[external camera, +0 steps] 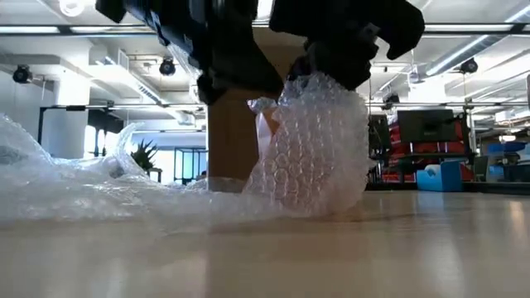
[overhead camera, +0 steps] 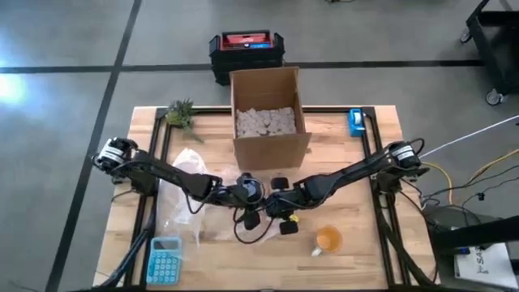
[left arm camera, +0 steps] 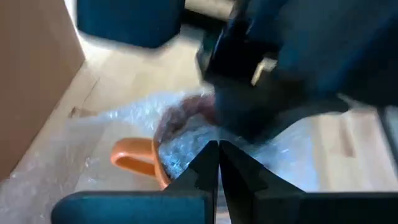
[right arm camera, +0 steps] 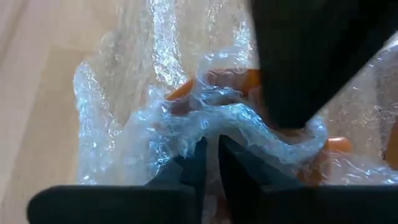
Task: Wrap mug
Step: Wrap the orange mug with bubble wrap
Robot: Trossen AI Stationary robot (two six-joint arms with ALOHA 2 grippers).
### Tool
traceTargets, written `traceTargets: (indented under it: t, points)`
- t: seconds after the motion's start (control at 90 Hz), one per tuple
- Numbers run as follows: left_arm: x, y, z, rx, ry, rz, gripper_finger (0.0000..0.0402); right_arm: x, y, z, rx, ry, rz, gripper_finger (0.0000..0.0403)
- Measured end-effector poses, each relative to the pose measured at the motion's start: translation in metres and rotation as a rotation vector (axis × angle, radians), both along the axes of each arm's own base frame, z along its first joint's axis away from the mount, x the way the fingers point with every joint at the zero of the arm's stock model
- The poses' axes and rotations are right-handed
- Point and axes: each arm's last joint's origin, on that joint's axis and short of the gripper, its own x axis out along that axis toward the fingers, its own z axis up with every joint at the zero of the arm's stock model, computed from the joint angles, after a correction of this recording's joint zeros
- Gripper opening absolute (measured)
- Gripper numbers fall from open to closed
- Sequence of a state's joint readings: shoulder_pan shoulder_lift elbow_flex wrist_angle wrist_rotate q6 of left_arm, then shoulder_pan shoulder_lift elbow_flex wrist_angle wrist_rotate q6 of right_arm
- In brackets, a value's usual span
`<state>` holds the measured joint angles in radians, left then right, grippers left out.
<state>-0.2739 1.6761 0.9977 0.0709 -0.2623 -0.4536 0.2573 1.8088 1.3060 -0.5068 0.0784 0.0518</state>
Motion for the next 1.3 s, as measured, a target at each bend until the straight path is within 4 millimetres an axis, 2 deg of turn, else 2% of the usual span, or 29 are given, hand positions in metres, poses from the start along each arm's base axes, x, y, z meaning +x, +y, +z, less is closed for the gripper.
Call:
traceTargets:
  t: [0.089, 0.233, 0.5, 0.589, 0.678, 0.8, 0.922, 1.111, 1.2, 1.3]
  points:
    - [0.004, -0.001, -0.012, 0.007, 0.026, 0.001, 0.0000, 0.000, 0.000, 0.000, 0.005, 0.003, -0.011, 0.0017]
    - [0.005, -0.001, -0.015, 0.007, 0.036, 0.002, 0.0000, -0.002, 0.000, 0.005, 0.000, 0.049, -0.006, 0.0019]
    - [0.005, -0.001, -0.015, 0.004, 0.036, 0.005, 0.0000, -0.002, -0.001, 0.049, -0.016, 0.060, 0.016, 0.0069]
    - [0.005, -0.001, -0.015, 0.004, 0.037, 0.005, 0.0000, -0.011, -0.003, 0.063, -0.022, 0.082, 0.017, 0.0091]
    - [0.005, -0.001, -0.015, 0.004, 0.037, 0.005, 0.0000, -0.026, -0.007, 0.067, -0.032, 0.170, -0.009, 0.0108]
    - [0.005, -0.001, -0.015, 0.005, 0.038, 0.005, 0.0000, -0.046, -0.005, 0.061, -0.025, 0.250, -0.071, 0.0125]
    - [0.005, -0.001, -0.015, 0.005, 0.039, 0.005, 0.0000, -0.051, 0.007, 0.044, -0.009, 0.208, -0.044, 0.0132]
    - [0.005, -0.001, -0.015, 0.006, 0.038, 0.005, 0.0000, -0.027, 0.016, 0.038, -0.007, -0.096, -0.043, 0.0113]
    - [0.005, -0.001, -0.015, 0.005, 0.038, 0.004, 0.0000, -0.016, 0.010, 0.030, -0.038, -0.137, -0.076, 0.0094]
    - [0.005, -0.001, -0.015, 0.005, 0.036, 0.004, 0.0000, -0.009, -0.003, 0.016, -0.051, -0.088, -0.121, 0.0067]
